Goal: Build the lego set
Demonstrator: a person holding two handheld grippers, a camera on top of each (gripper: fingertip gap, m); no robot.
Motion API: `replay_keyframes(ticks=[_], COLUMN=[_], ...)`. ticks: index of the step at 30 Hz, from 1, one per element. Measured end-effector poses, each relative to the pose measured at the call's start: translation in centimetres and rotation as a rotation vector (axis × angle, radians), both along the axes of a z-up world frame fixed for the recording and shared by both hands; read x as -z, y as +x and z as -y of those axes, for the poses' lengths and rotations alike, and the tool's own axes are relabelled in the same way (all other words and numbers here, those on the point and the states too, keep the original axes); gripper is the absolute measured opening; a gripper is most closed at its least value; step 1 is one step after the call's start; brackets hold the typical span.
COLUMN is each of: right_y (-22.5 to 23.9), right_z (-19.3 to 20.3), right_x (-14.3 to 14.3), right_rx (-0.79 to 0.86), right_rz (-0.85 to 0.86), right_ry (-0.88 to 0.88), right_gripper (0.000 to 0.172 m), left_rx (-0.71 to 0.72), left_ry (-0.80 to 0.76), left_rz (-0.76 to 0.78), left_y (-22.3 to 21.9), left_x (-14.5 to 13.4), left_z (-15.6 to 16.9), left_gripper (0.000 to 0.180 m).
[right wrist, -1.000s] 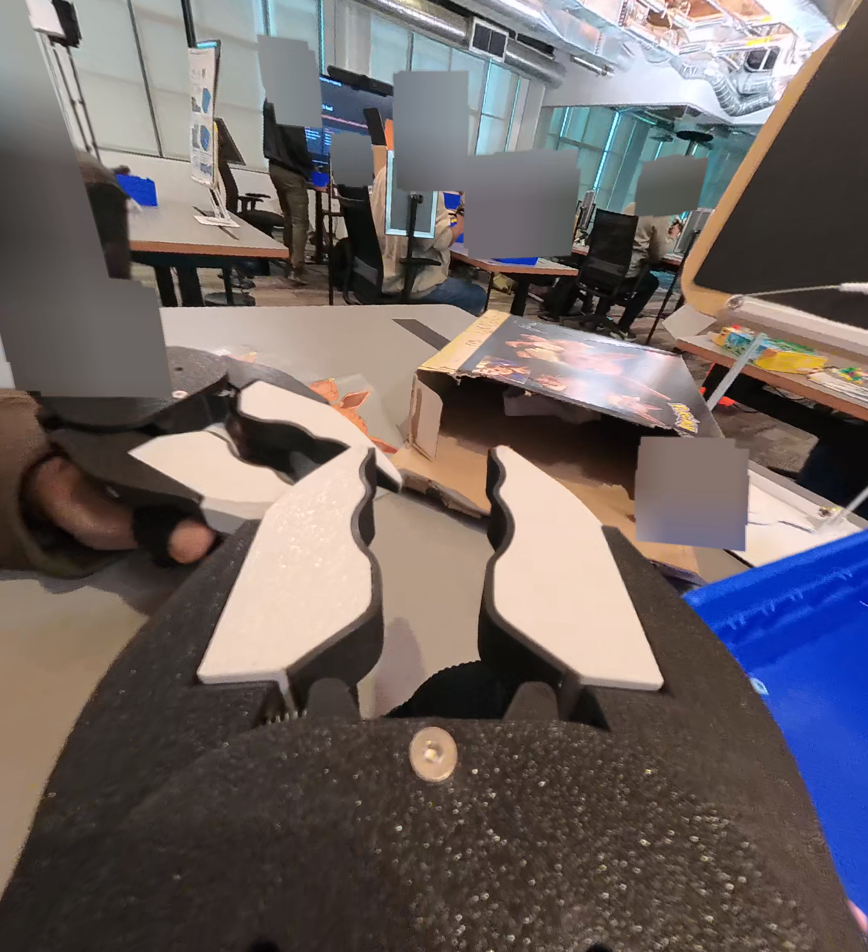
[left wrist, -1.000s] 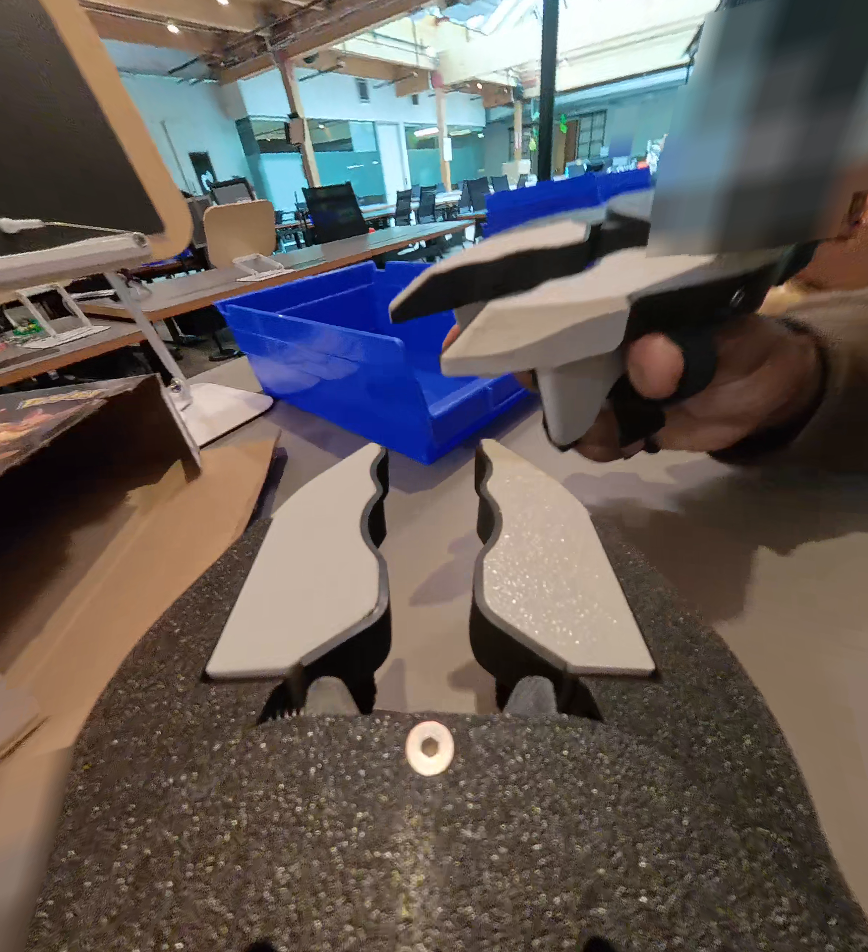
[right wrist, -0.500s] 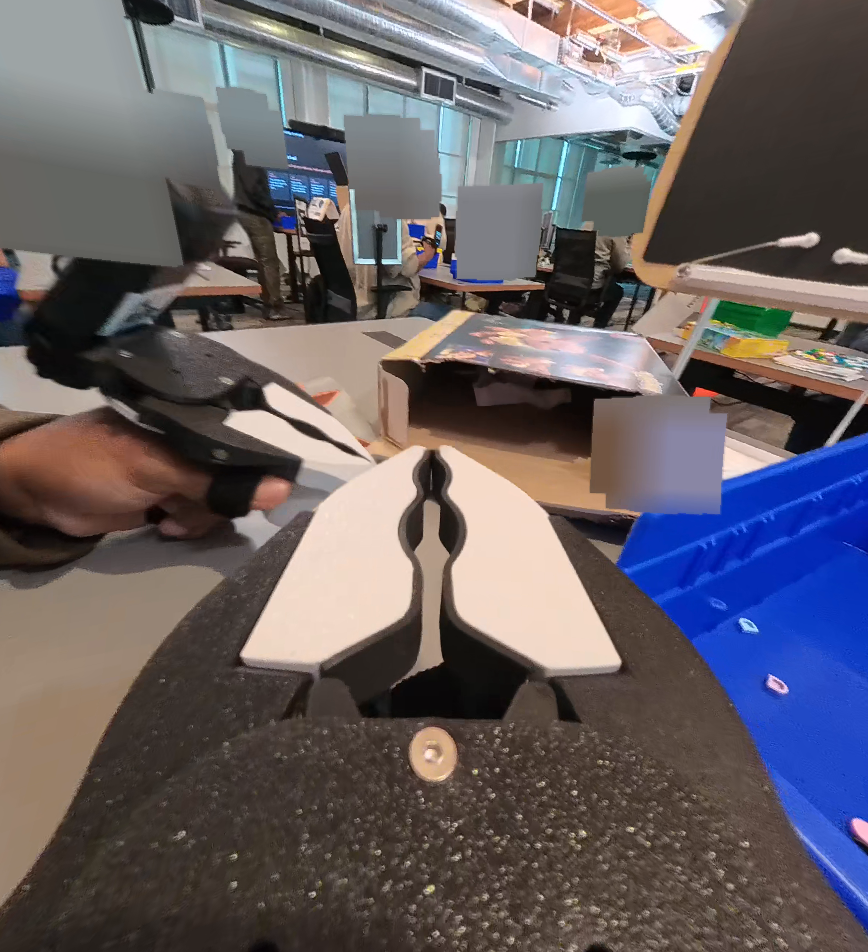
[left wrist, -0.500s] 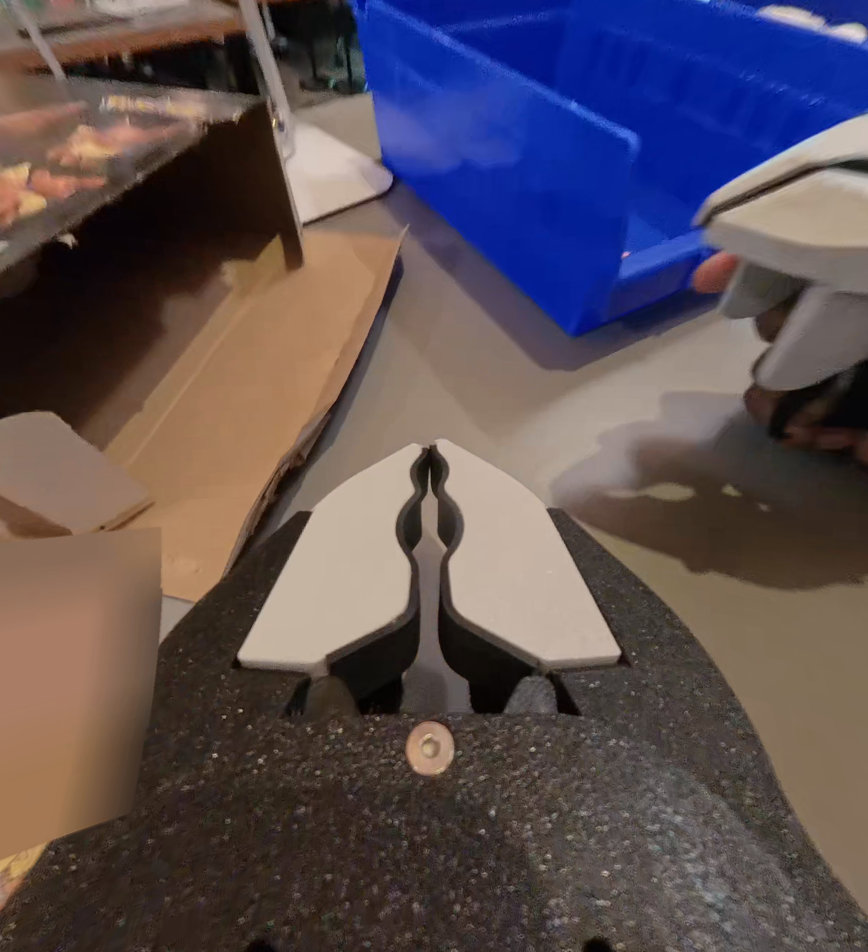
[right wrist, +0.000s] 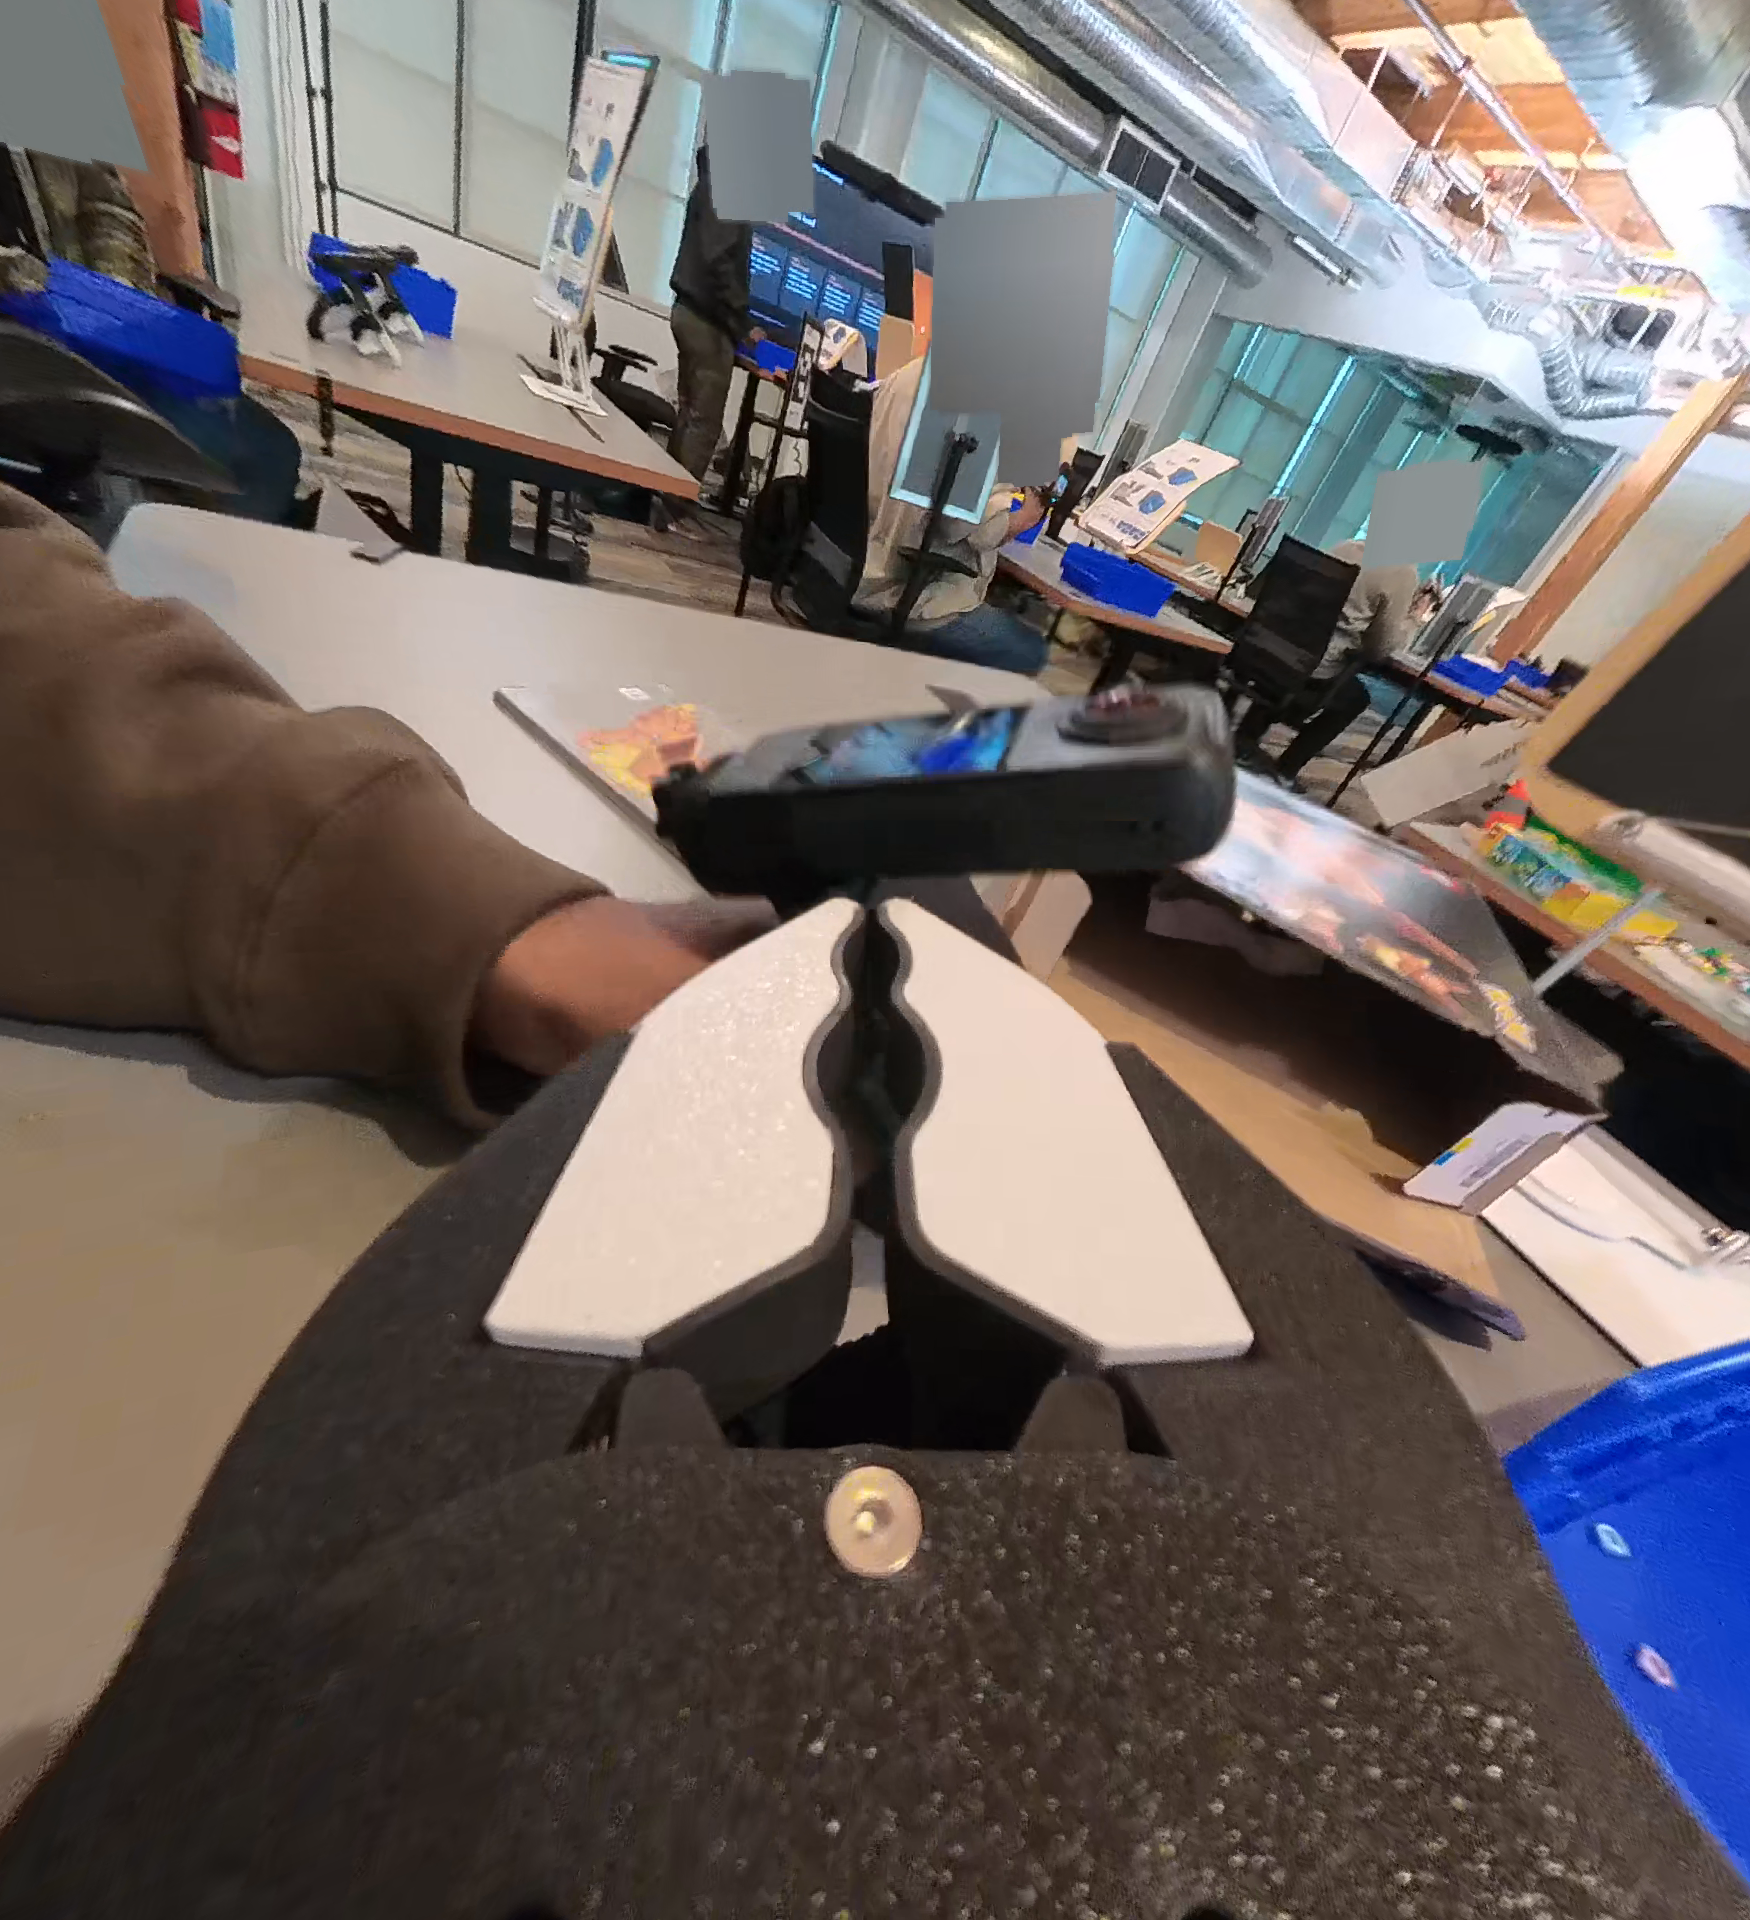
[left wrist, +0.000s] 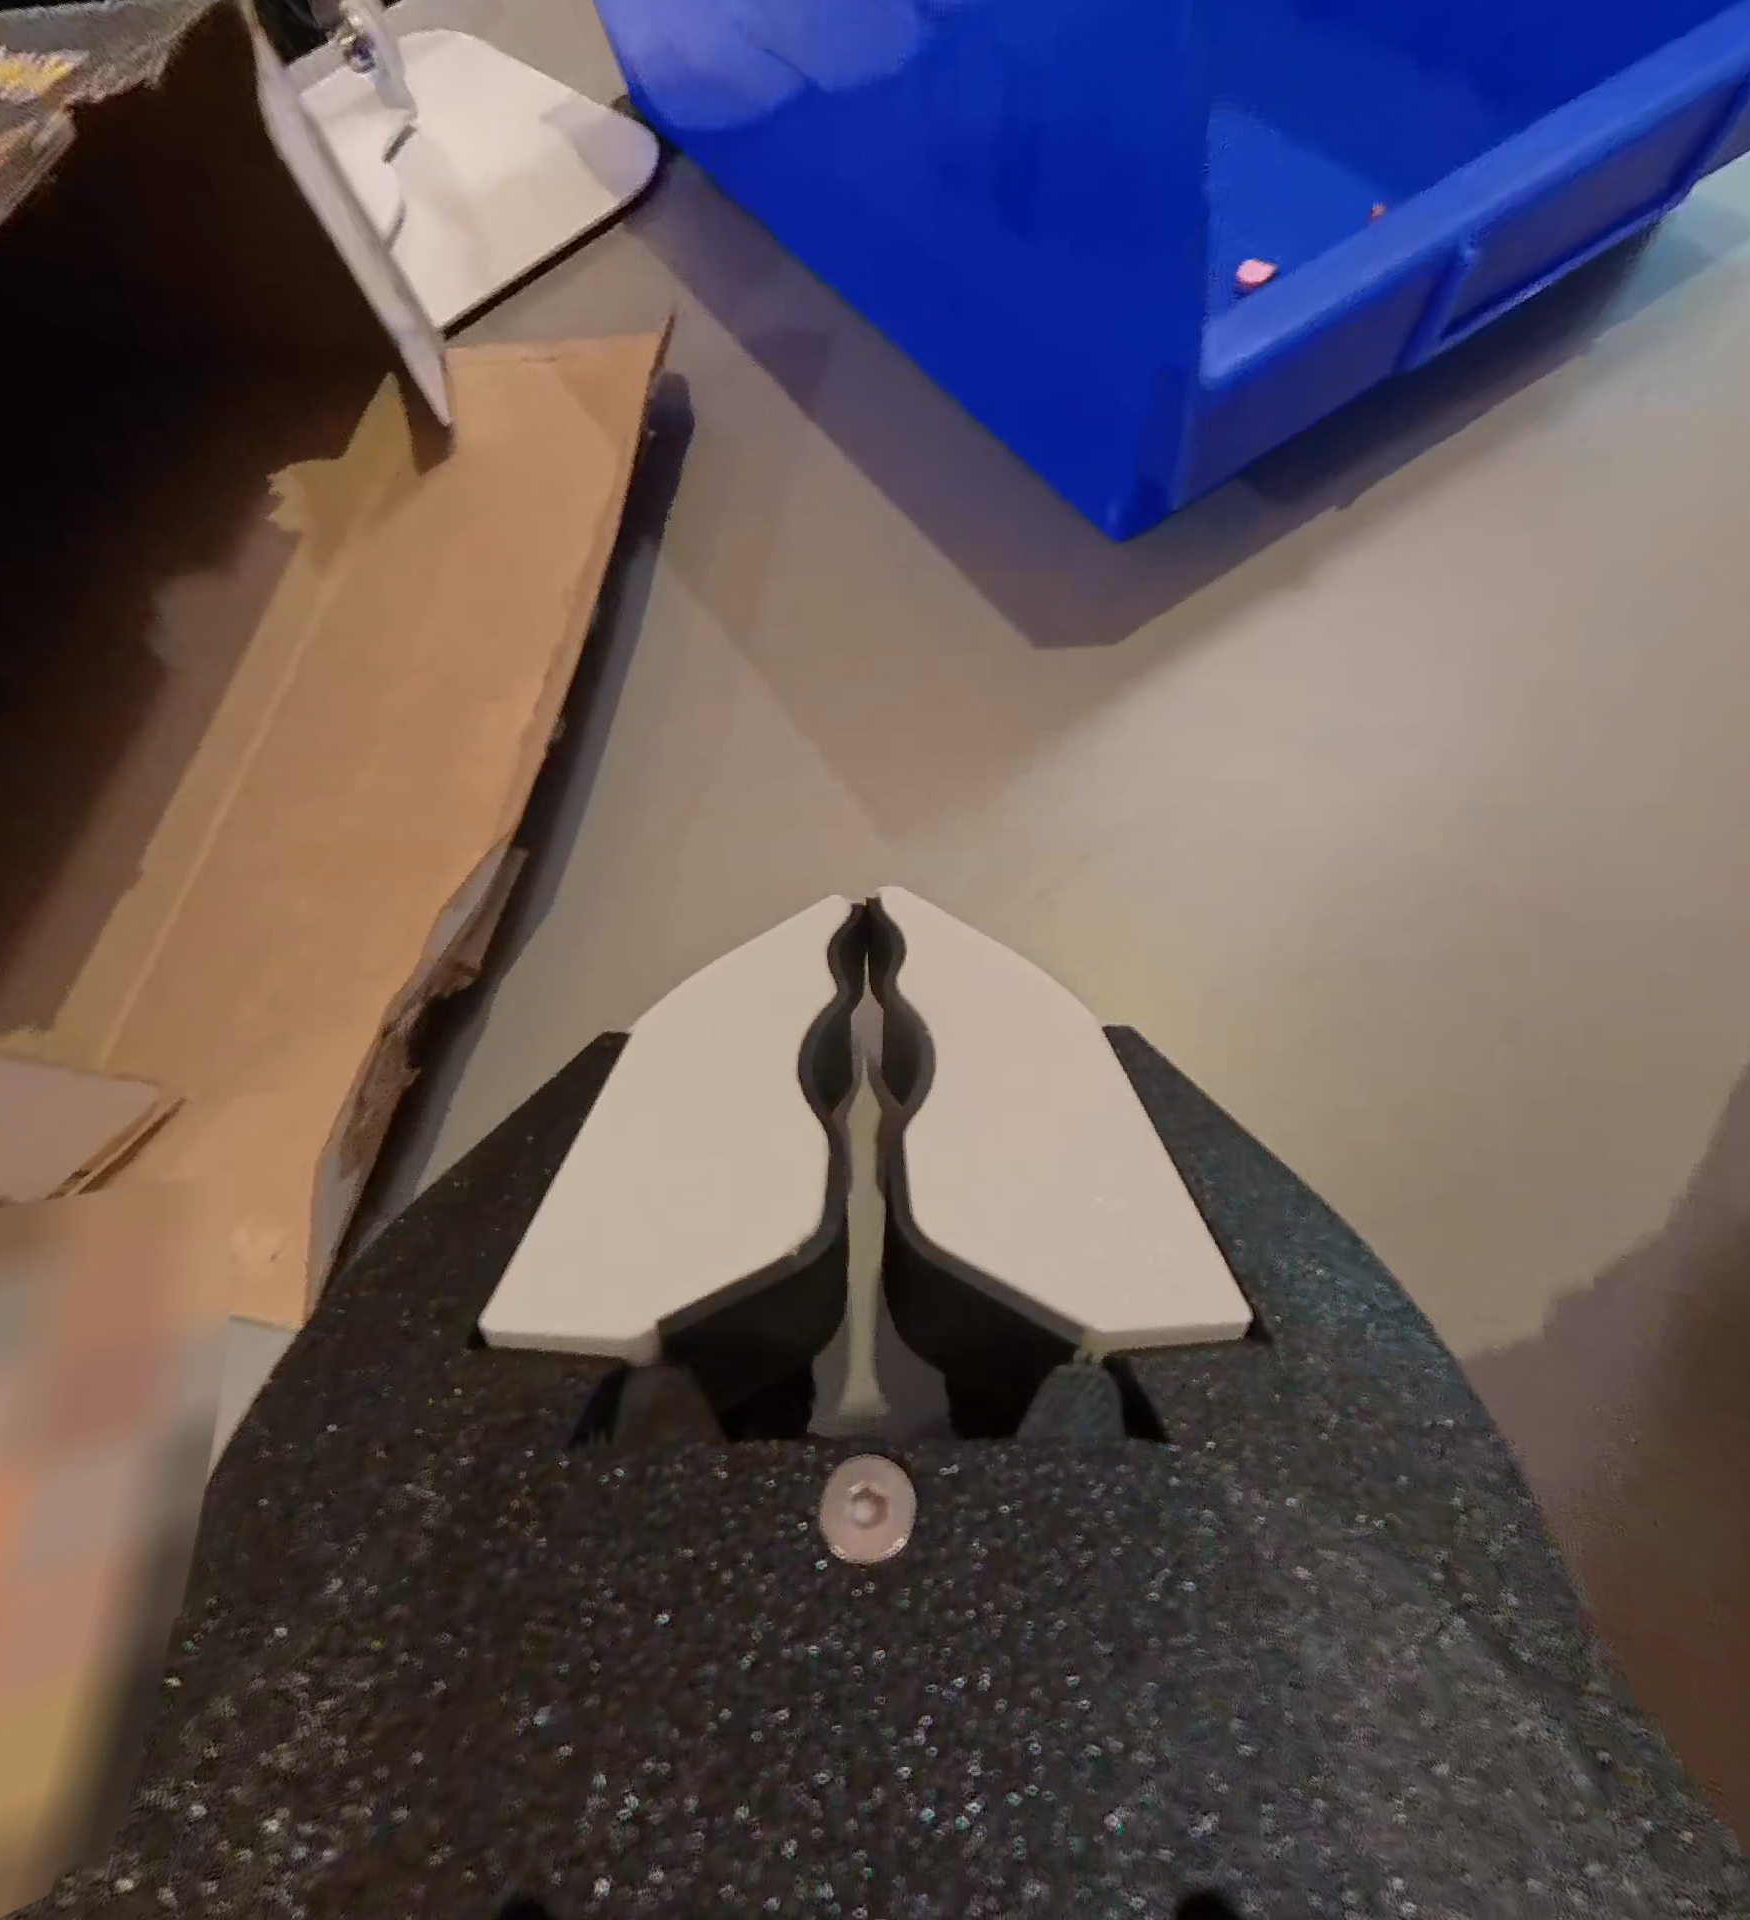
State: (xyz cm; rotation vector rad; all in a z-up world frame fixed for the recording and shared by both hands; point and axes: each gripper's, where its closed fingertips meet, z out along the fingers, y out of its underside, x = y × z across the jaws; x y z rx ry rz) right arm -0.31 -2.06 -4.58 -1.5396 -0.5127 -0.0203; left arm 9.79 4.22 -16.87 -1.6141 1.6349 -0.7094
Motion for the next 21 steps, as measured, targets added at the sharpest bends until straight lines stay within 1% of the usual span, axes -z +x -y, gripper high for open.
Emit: replay_keyframes(ticks=[4,6,7,9,11,14,16,18,21], right_y=[-1.0,-0.8,-0.5,0.5,2.2,5.5,7.7,9.7,11.8], right_z=[1.5,2.4,2.9,4.1,5.8,9.5,12.3,15.0,19.1], right_x=[-1.2,-1.4,-1.3,0.0,1.3,1.7,2.2,3.4,3.5], right_rx=[0.021,0.061,0.085,0.152,0.252,0.442,0.576,0.701,0.869], right_rz=[-0.023,-0.025,-0.038,-0.076,-0.126,-0.171,-0.18,-0.194,-0.192], right_ry=[0.026,0.044,0.056,0.05,0.057,0.087,0.08,0.053,0.058], right_gripper=[0.0,0.0,0.0,0.0,0.0,0.0,0.0,0.0,0.0], left_rx=[0.048,0.08,0.097,0.127,0.16,0.218,0.275,0.332,0.416], left_ry=[0.017,0.024,0.035,0.03,0.022,0.018,0.011,0.0,0.018], left_rz=[0.022,0.028,0.034,0.054,0.082,0.114,0.137,0.148,0.198], left_y=[1.3,1.7,1.8,2.0,2.1,2.0,2.1,2.2,2.7], left_x=[-0.4,-0.4,-0.4,-0.7,-1.0,-1.4,-1.7,-1.9,-2.5], left_z=[2.8,4.3,5.0,6.5,7.9,10.5,12.8,15.4,19.5], left_gripper=[0.0,0.0,0.0,0.0,0.0,0.0,0.0,0.0,0.0])
